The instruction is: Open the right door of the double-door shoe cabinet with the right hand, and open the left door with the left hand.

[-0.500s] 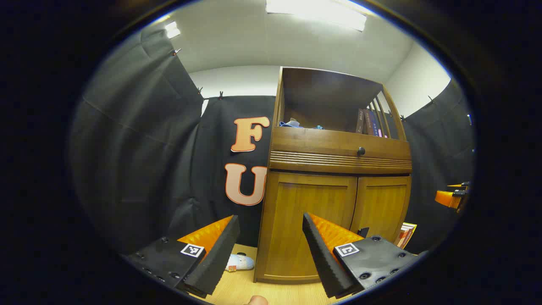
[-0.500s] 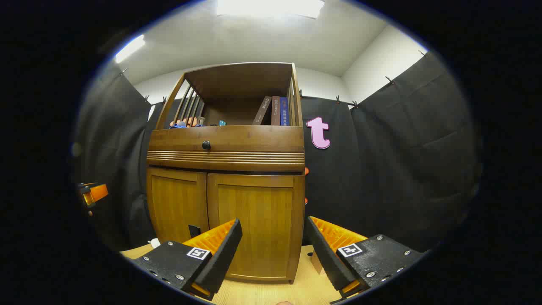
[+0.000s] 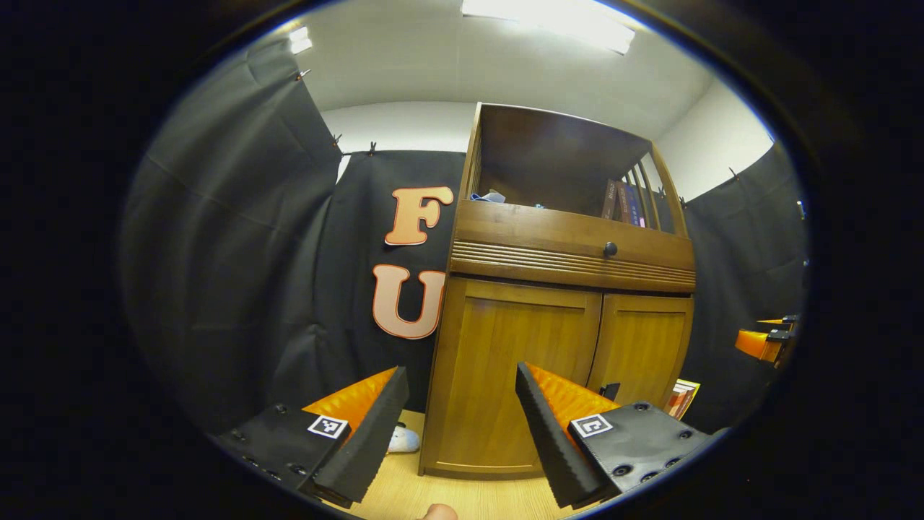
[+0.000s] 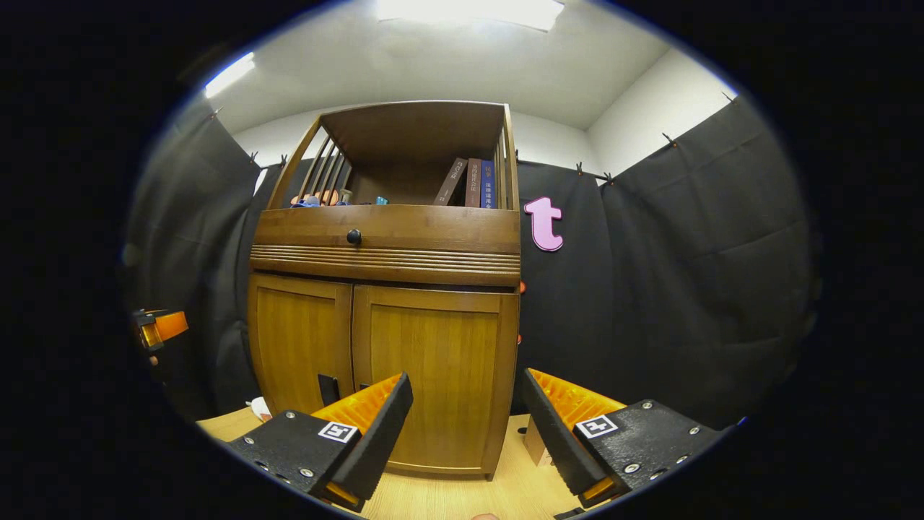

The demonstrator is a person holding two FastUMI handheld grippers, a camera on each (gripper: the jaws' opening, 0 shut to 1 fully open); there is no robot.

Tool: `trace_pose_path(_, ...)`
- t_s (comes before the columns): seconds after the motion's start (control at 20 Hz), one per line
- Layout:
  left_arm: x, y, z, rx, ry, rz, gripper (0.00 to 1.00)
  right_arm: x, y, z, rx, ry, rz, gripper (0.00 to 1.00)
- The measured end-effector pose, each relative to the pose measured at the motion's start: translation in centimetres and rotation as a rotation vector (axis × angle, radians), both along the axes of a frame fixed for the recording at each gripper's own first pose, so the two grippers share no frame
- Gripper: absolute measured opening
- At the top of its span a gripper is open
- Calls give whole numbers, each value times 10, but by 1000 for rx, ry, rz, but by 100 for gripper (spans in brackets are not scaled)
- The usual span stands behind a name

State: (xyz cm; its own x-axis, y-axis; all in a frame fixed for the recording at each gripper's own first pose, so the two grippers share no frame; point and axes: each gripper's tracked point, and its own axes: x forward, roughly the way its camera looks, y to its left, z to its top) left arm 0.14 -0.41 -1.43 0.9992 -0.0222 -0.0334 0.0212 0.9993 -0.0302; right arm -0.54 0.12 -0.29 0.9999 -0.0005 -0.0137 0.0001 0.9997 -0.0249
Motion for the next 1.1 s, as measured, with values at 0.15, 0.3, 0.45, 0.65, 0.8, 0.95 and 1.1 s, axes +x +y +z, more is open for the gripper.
trace_pose_path(0.15, -2, 1, 4, 6, 0, 1, 97, -4, 1, -2, -2, 9, -2, 94)
trace_pose_path(0.3, -8, 3, 9, -2, -5, -5, 94, -8, 5, -1, -10, 4, -2, 94)
trace_pose_path(0.45, -13, 11, 17, 9, -24, 9, 96, -9, 12, -5, -21, 8, 2, 94)
trace_pose_path(0.65, -24, 9, 21, 21, -22, -2, 96, -3, 30, -24, -23, 31, 21, 94)
trace_pose_path(0.8, -33, 8, 22, 17, -13, -27, 96, 12, 50, -47, -10, 45, 41, 99)
trace_pose_path(0.95, -40, 11, 23, 30, -7, -28, 96, 31, 81, -78, 23, 83, 88, 94)
trace_pose_path(1.1, -47, 18, 25, 33, -11, -22, 96, 55, 104, -108, 36, 98, 110, 99)
